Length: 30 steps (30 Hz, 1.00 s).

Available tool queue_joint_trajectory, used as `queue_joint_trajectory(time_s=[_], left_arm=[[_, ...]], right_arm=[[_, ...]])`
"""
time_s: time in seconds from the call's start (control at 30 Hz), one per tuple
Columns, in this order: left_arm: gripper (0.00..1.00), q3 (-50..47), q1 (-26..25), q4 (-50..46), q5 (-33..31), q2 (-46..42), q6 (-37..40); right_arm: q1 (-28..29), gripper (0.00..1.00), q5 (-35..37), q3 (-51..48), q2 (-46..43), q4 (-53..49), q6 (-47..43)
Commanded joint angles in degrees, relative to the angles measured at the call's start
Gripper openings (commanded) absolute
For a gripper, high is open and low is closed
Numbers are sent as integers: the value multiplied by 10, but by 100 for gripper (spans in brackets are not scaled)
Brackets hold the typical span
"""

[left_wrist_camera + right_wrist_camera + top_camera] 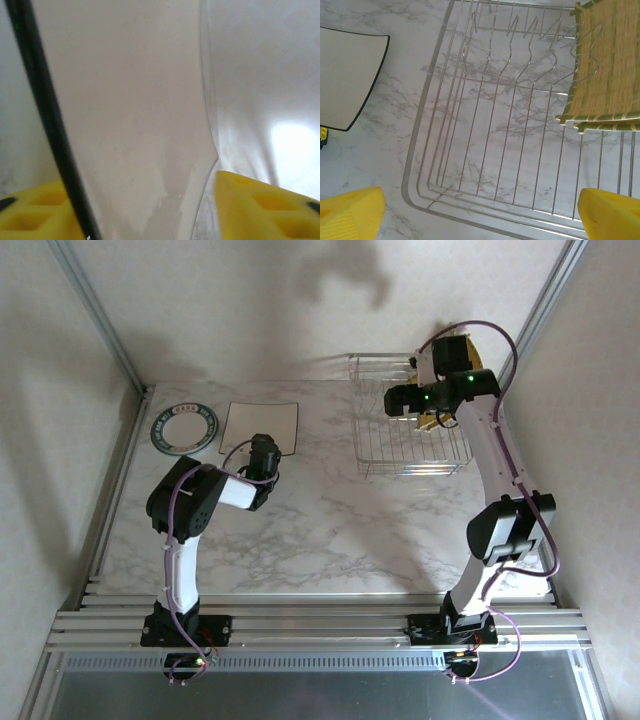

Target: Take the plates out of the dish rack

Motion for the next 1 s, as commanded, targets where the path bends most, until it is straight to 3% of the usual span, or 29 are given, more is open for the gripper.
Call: queue_joint_trajectory(time_s=[0.0,0.13,0.5,0.83,0.97], left_arm=[[71,10,-8,-3,-15,5,3],[99,23,-14,-70,-4,-6,29],[100,69,-47,-276,-35,-58,106],[100,69,-54,-324,-38,-93,162],[100,72,-58,-322,-43,-130,289]], right_arm=[[-4,99,-4,-6,-21,-4,-3],[-6,99,-5,-12,-25,1,-3],[-7,99,-22,-21,-29,13,1],[-16,99,-30,-41,-45,29,2],[-27,99,-8,-24,-36,24,6]])
